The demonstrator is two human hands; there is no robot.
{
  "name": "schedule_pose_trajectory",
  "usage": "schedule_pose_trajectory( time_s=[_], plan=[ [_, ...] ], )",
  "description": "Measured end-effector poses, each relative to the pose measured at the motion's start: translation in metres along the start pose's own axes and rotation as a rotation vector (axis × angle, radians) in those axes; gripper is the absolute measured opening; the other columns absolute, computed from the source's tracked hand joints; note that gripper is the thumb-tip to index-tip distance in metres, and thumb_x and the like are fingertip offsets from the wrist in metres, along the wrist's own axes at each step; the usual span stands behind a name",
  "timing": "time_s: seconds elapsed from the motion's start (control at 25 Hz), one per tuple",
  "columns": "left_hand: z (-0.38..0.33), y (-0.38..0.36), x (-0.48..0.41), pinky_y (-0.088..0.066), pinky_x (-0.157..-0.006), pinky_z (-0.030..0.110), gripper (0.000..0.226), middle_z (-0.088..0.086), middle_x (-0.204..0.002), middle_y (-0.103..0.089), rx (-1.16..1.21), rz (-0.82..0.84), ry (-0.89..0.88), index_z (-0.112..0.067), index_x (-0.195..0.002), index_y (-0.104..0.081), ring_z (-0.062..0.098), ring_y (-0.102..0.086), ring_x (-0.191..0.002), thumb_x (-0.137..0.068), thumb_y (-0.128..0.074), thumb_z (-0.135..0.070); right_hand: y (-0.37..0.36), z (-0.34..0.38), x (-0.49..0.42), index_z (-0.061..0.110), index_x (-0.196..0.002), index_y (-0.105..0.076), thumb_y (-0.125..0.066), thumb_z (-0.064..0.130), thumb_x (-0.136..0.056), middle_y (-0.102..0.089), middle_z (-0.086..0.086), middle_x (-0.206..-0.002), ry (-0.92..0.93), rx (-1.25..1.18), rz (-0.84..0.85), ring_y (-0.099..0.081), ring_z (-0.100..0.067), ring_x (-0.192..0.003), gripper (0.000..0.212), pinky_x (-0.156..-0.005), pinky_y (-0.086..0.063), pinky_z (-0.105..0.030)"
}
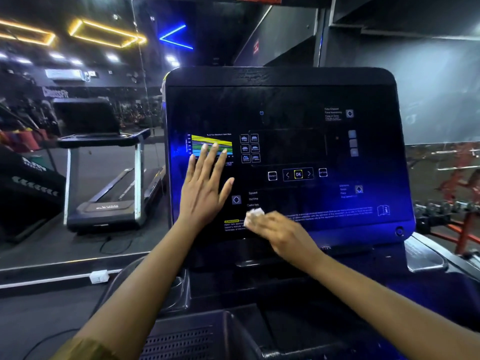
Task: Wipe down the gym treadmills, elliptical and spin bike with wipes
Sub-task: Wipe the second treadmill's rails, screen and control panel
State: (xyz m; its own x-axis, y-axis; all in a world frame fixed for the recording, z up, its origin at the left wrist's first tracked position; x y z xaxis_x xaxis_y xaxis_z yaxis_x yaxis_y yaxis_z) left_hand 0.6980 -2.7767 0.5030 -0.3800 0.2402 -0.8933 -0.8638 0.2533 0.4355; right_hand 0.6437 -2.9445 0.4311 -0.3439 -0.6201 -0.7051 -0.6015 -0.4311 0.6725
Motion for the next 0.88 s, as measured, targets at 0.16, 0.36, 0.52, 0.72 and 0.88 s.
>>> schedule_pose_trajectory(
  time_s=[0.16,0.36,0.52,0.72,0.88],
  plan=[
    [-0.013,-0.011,0.005,-0.005,-0.119,0.041,0.061,0.009,-0.157,-0.023,-0.04,0.031,0.051,-0.013,-0.149,-0.028,0.025,-0.014,-0.146,-0.099,-0.026,-0.047,0.004,0.011,0.045,0.01,-0.12,-0.062,-0.046,0.002,-0.084,-0.061,-0.001,-0.124,0.137,-0.027,0.12,-0.053,-0.013,-0.105,0.04,-0.069,-0.056,-0.024],
    [-0.011,-0.013,0.005,-0.007,-0.119,0.043,0.063,0.009,-0.158,-0.021,-0.066,0.037,0.051,-0.013,-0.15,-0.025,0.025,-0.013,-0.146,-0.098,-0.025,-0.047,0.015,0.013,-0.004,0.003,-0.114,-0.065,-0.046,0.0,-0.091,-0.064,-0.006,-0.119,0.101,-0.077,-0.032,-0.056,-0.019,-0.112,0.03,-0.094,-0.047,-0.026],
    [-0.011,-0.013,0.007,-0.007,-0.119,0.043,0.063,0.008,-0.158,-0.019,-0.058,0.039,0.049,-0.013,-0.151,-0.023,0.024,-0.011,-0.147,-0.098,-0.023,-0.048,-0.026,0.042,0.008,0.006,-0.114,-0.065,-0.036,0.01,-0.099,-0.064,-0.006,-0.119,0.357,-0.045,0.131,-0.057,-0.021,-0.114,0.033,-0.097,-0.044,-0.026],
    [-0.011,-0.014,0.008,-0.006,-0.12,0.043,0.064,0.009,-0.159,-0.018,-0.058,0.063,0.045,-0.012,-0.151,-0.022,0.025,-0.01,-0.147,-0.099,-0.022,-0.048,-0.003,0.01,0.058,0.009,-0.119,-0.061,-0.046,0.003,-0.089,-0.061,-0.002,-0.119,0.053,-0.121,0.142,-0.055,-0.017,-0.108,0.034,-0.086,-0.049,-0.025],
    [-0.013,-0.013,0.01,-0.005,-0.12,0.043,0.064,0.009,-0.159,-0.017,-0.063,0.077,0.033,-0.011,-0.151,-0.022,0.026,-0.01,-0.147,-0.099,-0.022,-0.048,0.022,-0.019,0.091,0.013,-0.115,-0.063,-0.053,0.001,-0.082,-0.062,0.001,-0.113,-0.117,-0.071,0.146,-0.055,-0.012,-0.102,0.036,-0.083,-0.049,-0.027]
  ],
)
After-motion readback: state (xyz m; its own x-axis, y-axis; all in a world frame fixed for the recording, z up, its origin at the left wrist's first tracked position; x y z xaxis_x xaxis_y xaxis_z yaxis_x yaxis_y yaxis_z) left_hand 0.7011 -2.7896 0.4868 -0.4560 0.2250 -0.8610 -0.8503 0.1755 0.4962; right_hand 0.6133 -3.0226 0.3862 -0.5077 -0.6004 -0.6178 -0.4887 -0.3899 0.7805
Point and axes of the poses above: each hand's wrist, its own x-axis away from the middle knuckle, its own y-axis out of the back of the hand, z = x × y, the point moved 5 cm from there along -x, towards the middle knuckle
